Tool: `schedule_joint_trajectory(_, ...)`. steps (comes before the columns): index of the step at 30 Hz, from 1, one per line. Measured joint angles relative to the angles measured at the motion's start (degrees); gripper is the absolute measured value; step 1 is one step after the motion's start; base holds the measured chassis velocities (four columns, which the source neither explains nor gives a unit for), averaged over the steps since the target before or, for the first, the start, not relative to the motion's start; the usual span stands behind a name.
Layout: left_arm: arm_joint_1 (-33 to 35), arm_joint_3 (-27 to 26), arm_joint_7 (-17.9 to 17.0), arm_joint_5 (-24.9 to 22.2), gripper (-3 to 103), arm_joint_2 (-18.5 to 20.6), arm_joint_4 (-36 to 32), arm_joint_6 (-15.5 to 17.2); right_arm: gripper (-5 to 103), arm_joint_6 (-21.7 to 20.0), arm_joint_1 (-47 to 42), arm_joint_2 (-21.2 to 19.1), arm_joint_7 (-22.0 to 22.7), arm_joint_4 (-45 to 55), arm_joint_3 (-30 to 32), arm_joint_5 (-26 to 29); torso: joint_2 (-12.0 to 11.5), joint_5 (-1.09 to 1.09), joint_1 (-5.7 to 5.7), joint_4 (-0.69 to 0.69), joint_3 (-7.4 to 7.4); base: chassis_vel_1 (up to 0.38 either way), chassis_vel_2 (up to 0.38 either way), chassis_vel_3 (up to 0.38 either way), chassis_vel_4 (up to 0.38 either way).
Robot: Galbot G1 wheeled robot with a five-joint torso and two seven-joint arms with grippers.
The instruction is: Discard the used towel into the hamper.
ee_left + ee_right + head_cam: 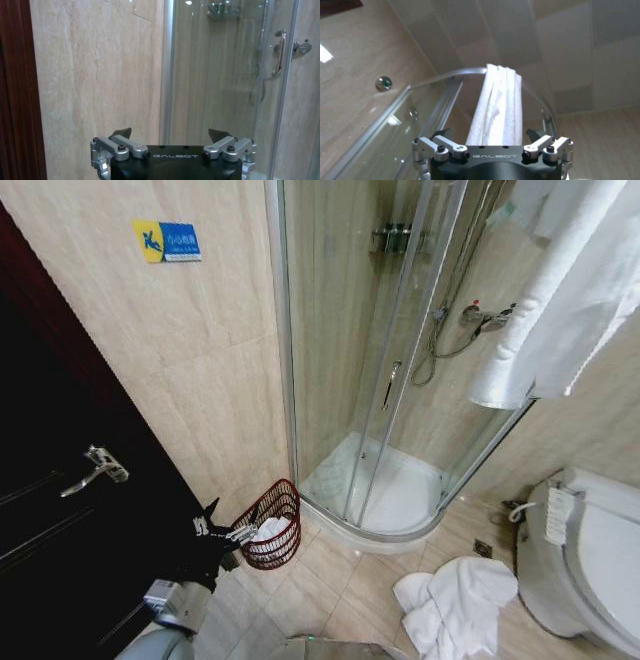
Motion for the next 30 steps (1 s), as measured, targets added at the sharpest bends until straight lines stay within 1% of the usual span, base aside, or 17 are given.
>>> schedule_joint_trajectory(1,0.00,0.00,0.00,0.00,100,0.00,0.00,0.00,100,0.00,0.00,0.00,0.00,0.00,0.00,0.00,0.00,0.00,0.00,0.00,0.00,0.000,0.000,0.000,0.000)
schedule_joint_trajectory(3,0.00,0.00,0.00,0.00,100,0.00,0.00,0.00,100,-1.72,0.04,1.35,0.34,0.23,-1.59,-2.02,0.00,-0.01,0.00,-0.01,0.00,0.000,0.000,0.000,0.000)
schedule_joint_trajectory(4,0.00,0.00,0.00,0.00,100,0.00,0.00,0.00,100,-1.72,0.04,1.35,0.34,0.23,-1.59,-2.02,0.00,-0.01,0.00,-0.01,0.00,0.000,0.000,0.000,0.000)
schedule_joint_trajectory(6,0.00,0.00,0.01,0.00,100,0.00,0.00,0.00,100,-2.61,1.03,2.27,0.52,0.24,-4.23,-4.67,0.00,0.01,0.00,-0.01,0.00,0.000,0.000,0.000,0.000)
schedule_joint_trajectory(7,0.00,-0.01,0.01,0.00,100,0.00,0.00,0.00,100,-3.35,1.84,3.16,0.59,0.23,-7.67,-7.22,0.00,0.01,0.00,-0.01,0.00,0.000,0.000,0.000,0.000)
schedule_joint_trajectory(8,0.00,-0.01,0.01,0.00,100,0.00,0.00,0.00,100,-3.35,1.84,3.16,0.59,0.23,-7.67,-7.22,0.00,0.01,0.00,-0.01,0.00,0.000,0.000,0.000,0.000)
schedule_joint_trajectory(10,0.00,0.00,0.02,0.00,100,0.00,0.00,0.00,100,-3.50,2.55,3.68,0.60,0.24,-10.96,-9.56,0.00,0.01,0.00,0.01,0.00,0.000,0.000,0.000,0.000)
schedule_joint_trajectory(11,0.00,0.00,0.02,0.00,100,0.00,0.00,0.00,100,-3.50,3.04,4.24,0.47,0.24,-13.79,-11.63,0.00,0.00,0.00,0.01,0.00,0.000,0.000,0.000,0.000)
schedule_joint_trajectory(16,0.00,0.00,0.02,0.00,100,0.00,0.00,0.00,100,-4.14,3.63,5.15,-0.16,0.24,-16.27,-12.87,0.00,0.00,0.00,0.00,0.01,0.000,0.000,0.000,0.000)
schedule_joint_trajectory(22,0.00,0.00,0.02,0.00,100,0.00,0.00,0.00,100,-4.29,4.29,3.83,-0.20,0.27,-15.71,-12.52,0.00,0.00,0.00,0.00,0.00,0.000,0.000,0.000,0.000)
schedule_joint_trajectory(25,0.00,0.00,0.02,0.00,100,0.00,0.00,0.00,100,-4.31,4.20,3.29,-0.42,0.35,-12.88,-10.69,0.00,0.00,0.00,0.00,0.00,-0.018,-0.016,0.015,0.017)
schedule_joint_trajectory(26,0.00,0.00,0.02,0.00,100,0.00,0.00,0.00,100,-4.31,4.20,3.29,-0.42,0.35,-12.88,-10.69,0.00,0.00,0.00,0.00,0.00,-0.054,-0.048,0.044,0.050)
schedule_joint_trajectory(30,0.00,0.00,0.02,0.00,100,0.00,0.00,0.00,100,-3.52,3.97,2.69,-2.11,0.31,-9.30,-8.28,0.00,0.00,0.00,0.00,0.00,-0.086,-0.071,0.070,0.073)
